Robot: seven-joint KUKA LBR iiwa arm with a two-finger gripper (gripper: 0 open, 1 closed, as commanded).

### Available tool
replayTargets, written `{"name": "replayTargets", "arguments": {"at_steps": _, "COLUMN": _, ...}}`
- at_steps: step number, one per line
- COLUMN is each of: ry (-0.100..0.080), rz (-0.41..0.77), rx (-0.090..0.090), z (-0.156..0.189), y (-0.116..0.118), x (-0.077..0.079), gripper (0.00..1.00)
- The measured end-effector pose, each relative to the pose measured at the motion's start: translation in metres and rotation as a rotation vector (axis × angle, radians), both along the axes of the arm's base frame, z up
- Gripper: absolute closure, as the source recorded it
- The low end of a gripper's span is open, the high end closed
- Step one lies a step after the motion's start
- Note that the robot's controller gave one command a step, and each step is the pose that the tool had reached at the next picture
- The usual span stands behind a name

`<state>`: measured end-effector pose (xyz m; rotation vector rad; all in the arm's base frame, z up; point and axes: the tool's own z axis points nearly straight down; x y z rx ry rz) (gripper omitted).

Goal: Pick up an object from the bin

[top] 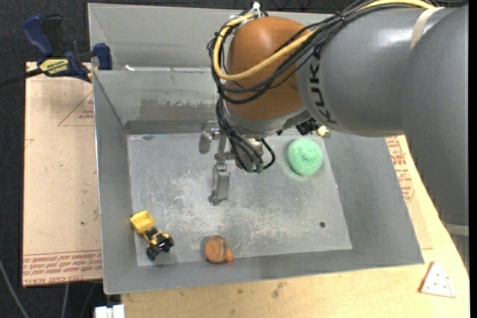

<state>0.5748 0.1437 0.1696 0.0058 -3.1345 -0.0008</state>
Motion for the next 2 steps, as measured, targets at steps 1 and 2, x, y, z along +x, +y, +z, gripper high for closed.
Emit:
{"name": "replayTargets", "arguments": {"at_steps": 1, "ry": -0.008, "rz": -0.003, "rx": 0.001, "z": 0.005, "y": -0.001, "x": 0.002, "gripper": 0.0}}
{"name": "replayTargets", "arguments": {"at_steps": 2, "ry": -0.005, "rz": 0.041, "rx": 0.0, "z": 0.053, "y": 0.008, "x": 0.034, "gripper": 0.0}}
